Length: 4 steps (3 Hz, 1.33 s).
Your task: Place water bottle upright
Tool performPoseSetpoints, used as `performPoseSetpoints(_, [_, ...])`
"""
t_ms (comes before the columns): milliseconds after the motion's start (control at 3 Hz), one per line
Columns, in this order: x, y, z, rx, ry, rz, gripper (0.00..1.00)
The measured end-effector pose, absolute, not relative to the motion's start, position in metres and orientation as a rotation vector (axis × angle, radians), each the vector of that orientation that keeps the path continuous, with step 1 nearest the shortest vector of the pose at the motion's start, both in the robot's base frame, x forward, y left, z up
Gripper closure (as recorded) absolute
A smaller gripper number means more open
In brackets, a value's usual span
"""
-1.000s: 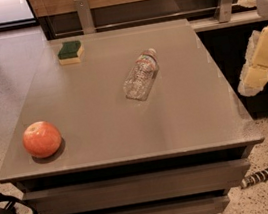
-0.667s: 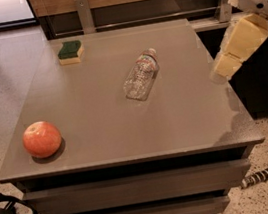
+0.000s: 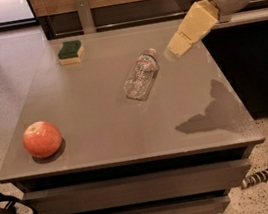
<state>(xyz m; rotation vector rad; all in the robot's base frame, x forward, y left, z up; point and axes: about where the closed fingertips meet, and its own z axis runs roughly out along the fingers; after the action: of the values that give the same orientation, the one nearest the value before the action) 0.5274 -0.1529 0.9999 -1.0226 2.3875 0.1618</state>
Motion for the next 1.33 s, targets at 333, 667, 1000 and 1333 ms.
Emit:
performPoseSetpoints(333, [0.559, -0.144, 0.996, -0.874, 2.518, 0.134, 0.00])
performPoseSetpoints(667, [0.585, -0.142, 0.986, -0.711, 2.693, 0.117, 0.00])
performPoseSetpoints(1000, [0.592, -0.141, 0.977, -0.478, 2.843, 0.118, 0.00])
performPoseSetpoints(1333, [0.597, -0.139, 0.978, -0.344, 2.851, 0.137, 0.00])
